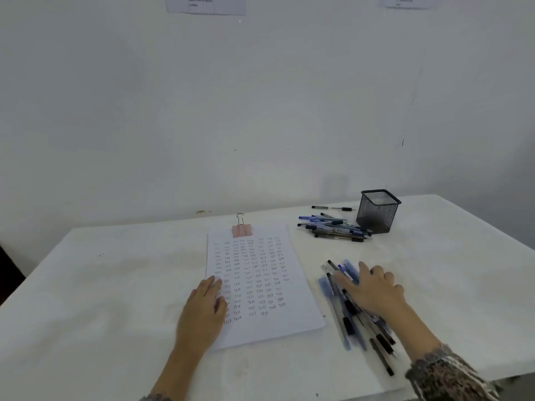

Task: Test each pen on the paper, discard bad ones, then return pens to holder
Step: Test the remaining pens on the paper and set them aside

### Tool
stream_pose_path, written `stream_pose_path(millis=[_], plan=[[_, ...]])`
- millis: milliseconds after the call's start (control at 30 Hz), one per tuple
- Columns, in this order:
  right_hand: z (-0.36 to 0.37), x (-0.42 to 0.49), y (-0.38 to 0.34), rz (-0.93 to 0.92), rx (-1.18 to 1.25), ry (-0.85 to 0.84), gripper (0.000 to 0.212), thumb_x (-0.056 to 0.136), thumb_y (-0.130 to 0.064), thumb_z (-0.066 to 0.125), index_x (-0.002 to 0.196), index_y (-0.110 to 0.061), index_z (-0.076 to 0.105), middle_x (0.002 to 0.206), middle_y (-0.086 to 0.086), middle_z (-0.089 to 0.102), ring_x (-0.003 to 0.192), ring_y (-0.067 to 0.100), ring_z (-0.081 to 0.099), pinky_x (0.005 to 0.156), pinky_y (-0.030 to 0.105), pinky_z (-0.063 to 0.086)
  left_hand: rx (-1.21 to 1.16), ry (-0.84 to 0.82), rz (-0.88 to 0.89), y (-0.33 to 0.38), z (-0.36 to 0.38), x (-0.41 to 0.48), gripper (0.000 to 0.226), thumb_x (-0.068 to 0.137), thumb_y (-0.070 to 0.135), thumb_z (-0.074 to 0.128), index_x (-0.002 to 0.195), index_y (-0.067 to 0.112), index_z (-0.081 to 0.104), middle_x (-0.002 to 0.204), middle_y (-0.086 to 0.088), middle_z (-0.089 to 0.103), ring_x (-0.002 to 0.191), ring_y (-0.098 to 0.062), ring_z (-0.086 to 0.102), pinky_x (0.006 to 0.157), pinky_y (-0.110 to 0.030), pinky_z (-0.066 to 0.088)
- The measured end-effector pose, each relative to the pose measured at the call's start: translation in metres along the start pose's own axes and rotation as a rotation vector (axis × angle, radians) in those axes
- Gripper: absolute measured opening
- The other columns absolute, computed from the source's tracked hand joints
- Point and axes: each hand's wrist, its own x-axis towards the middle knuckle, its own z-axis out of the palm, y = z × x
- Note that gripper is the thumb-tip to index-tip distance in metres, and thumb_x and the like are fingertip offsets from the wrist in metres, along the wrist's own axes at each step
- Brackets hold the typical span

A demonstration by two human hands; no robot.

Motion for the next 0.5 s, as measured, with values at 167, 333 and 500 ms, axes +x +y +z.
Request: stream_pose_path(millis=[167,333,500], plan=[[-0.035,0.085,-0.007,-0.133,0.01,0.021,0.04,0.094,-0.039,0.039,0.118,-0.013,0.057,0.119,0.012,0.053,0.117,0.033,0.048,0.096,0.04,0.042,0.01,0.004,0.002,0.0,0.0,0.0,0.044,0.095,0.023,0.037,0.139,0.016,0.039,0.149,0.003,0.031,0.135,-0.013,0.029,0.111,-0.025,0.021],[-0.029,0.129,-0.018,-0.345,-0.168,0.125,0.038,0.096,-0.023,0.043,0.133,-0.017,0.046,0.136,0.008,0.043,0.121,0.031,0.042,0.095,0.04,0.042,0.026,0.001,0.014,0.0,0.0,-0.001,0.045,0.097,0.026,0.032,0.141,0.018,0.034,0.15,0.007,0.026,0.138,-0.009,0.021,0.112,-0.02,0.013],[-0.018,0.147,-0.021,-0.397,-0.22,0.18,0.034,0.097,-0.027,0.042,0.13,-0.022,0.05,0.133,0.002,0.046,0.117,0.025,0.045,0.091,0.037,0.044,0.039,0.022,0.001,-0.004,0.003,0.001,0.075,0.078,0.052,0.009,0.139,0.02,0.038,0.148,0.009,0.03,0.136,-0.008,0.027,0.109,-0.017,0.017]])
